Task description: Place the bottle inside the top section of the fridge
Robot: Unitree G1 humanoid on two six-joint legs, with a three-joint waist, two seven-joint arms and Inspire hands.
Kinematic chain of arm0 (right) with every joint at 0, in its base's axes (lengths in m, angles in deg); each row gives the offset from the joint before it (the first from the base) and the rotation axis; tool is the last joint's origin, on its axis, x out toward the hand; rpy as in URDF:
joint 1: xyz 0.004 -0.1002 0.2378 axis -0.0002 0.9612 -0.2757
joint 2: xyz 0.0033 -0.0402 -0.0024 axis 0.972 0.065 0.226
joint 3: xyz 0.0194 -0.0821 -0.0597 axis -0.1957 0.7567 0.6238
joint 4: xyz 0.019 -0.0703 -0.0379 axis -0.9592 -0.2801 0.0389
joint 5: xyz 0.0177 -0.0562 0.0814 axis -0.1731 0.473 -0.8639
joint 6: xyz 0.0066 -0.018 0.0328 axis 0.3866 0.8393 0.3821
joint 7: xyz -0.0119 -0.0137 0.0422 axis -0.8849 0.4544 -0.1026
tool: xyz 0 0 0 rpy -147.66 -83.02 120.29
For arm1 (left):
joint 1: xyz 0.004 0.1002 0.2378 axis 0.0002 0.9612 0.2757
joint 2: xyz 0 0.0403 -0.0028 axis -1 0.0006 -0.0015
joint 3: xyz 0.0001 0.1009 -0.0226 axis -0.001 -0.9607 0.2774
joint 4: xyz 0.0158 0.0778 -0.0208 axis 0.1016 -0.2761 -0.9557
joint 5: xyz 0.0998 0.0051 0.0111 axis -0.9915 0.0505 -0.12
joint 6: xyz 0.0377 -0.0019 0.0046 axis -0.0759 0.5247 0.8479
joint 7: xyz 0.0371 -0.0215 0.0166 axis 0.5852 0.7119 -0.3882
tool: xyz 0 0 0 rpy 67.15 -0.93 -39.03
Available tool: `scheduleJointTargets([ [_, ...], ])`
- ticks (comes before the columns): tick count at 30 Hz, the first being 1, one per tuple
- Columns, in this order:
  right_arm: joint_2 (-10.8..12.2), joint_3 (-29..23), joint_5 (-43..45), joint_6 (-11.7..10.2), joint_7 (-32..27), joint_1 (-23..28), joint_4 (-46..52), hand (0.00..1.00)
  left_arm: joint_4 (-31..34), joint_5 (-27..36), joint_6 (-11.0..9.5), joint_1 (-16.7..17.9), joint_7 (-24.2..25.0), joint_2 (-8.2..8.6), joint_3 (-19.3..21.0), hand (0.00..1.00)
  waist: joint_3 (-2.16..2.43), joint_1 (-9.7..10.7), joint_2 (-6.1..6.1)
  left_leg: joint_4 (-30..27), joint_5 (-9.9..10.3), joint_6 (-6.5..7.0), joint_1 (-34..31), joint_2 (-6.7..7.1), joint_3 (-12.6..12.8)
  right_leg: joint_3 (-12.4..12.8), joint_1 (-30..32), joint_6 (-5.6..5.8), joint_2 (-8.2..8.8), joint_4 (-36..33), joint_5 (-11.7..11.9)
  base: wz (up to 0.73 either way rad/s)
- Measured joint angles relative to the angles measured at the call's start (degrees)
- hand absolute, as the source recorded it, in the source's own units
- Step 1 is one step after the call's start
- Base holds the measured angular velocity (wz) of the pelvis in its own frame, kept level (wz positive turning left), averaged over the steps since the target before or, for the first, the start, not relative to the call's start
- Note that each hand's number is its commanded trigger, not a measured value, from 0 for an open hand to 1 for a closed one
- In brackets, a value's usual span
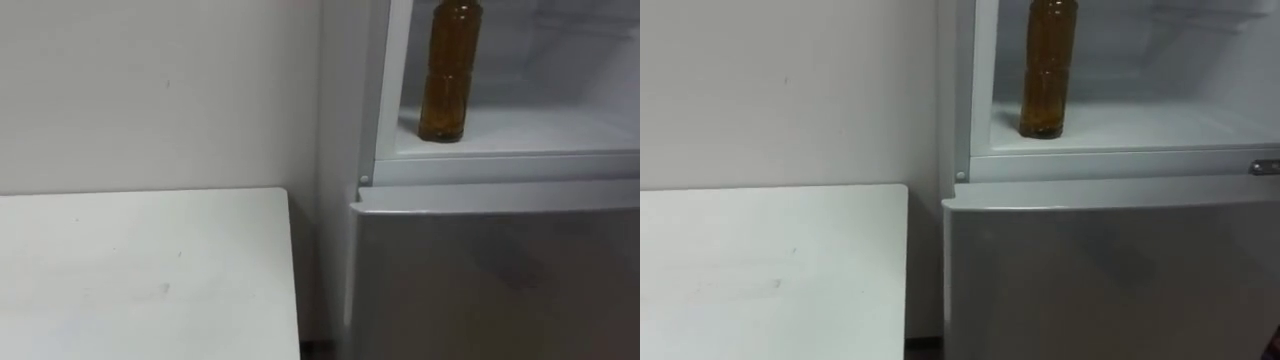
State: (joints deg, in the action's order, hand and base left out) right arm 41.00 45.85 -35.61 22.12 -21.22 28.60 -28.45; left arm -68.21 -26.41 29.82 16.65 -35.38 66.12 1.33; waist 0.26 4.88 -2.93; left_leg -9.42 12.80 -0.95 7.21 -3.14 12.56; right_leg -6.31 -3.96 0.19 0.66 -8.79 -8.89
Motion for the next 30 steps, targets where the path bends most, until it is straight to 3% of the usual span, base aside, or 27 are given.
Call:
scheduleJointTargets([
  [7, -0.7, -6.5, 6.8, -3.6, -14.7, -2.8, 3.7, 0.0, 0.1, 0.0, -0.3, 0.4, -0.1, -0.03, 3.9, 0.0, -0.24, 1.5, -0.31, 0.3, 0.0, 0.03, -0.6, -0.02, -0.1, 0.4, 0.5, 0.03, -0.19, -0.3, 0.0, 0.0],
  [9, -1.5, -7.5, 8.4, -4.3, -18.3, -3.6, 3.9, 0.0, 0.3, 0.0, -0.3, 0.2, 0.0, 0.06, 4.0, 0.0, -0.1, 1.5, -0.48, 0.4, 0.0, 0.02, -0.7, 0.01, -0.1, 0.3, 1.0, 0.03, -0.17, -0.5, 0.0, 0.0],
  [11, -2.2, -8.4, 9.1, -4.5, -21.6, -3.7, 4.7, 0.0, 1.5, -0.1, -0.3, 0.3, 0.1, 0.15, 4.0, 0.0, -0.32, 1.6, -0.32, 0.4, 0.0, 0.02, -0.8, 0.02, -0.1, 0.3, 1.1, 0.03, -0.15, -0.6, -0.1, 0.0],
  [13, -2.5, -9.4, 10.3, -4.9, -25.6, -3.8, 6.2, 0.0, 2.4, -0.1, -0.3, 0.3, 0.2, 0.14, 4.3, 0.0, -0.26, 2.0, -0.18, 0.8, 0.0, 0.01, -0.7, 0.03, -0.1, 0.3, 1.1, 0.06, -0.18, -0.3, -0.1, 0.0],
  [17, -2.7, -10.9, 11.3, -5.1, -30.3, -4.5, 8.9, 0.0, 4.1, -0.1, -0.3, 0.5, 0.5, 0.14, 5.2, 0.0, -0.25, 2.9, -0.32, 0.8, 0.0, 0.0, -0.7, 0.05, 0.0, 0.8, 1.0, 0.06, -0.22, -0.1, -0.1, -0.03],
  [30, -3.3, -14.6, 20.8, -5.6, -41.1, -4.9, 14.7, 0.0, 5.9, -0.2, -0.3, 1.7, 1.8, 0.2, 5.4, 0.0, -0.3, 2.9, -0.61, 1.0, 0.0, 0.0, -0.6, 0.01, 0.9, 1.3, 1.1, 0.1, -0.33, 0.1, -0.1, -0.03],
])
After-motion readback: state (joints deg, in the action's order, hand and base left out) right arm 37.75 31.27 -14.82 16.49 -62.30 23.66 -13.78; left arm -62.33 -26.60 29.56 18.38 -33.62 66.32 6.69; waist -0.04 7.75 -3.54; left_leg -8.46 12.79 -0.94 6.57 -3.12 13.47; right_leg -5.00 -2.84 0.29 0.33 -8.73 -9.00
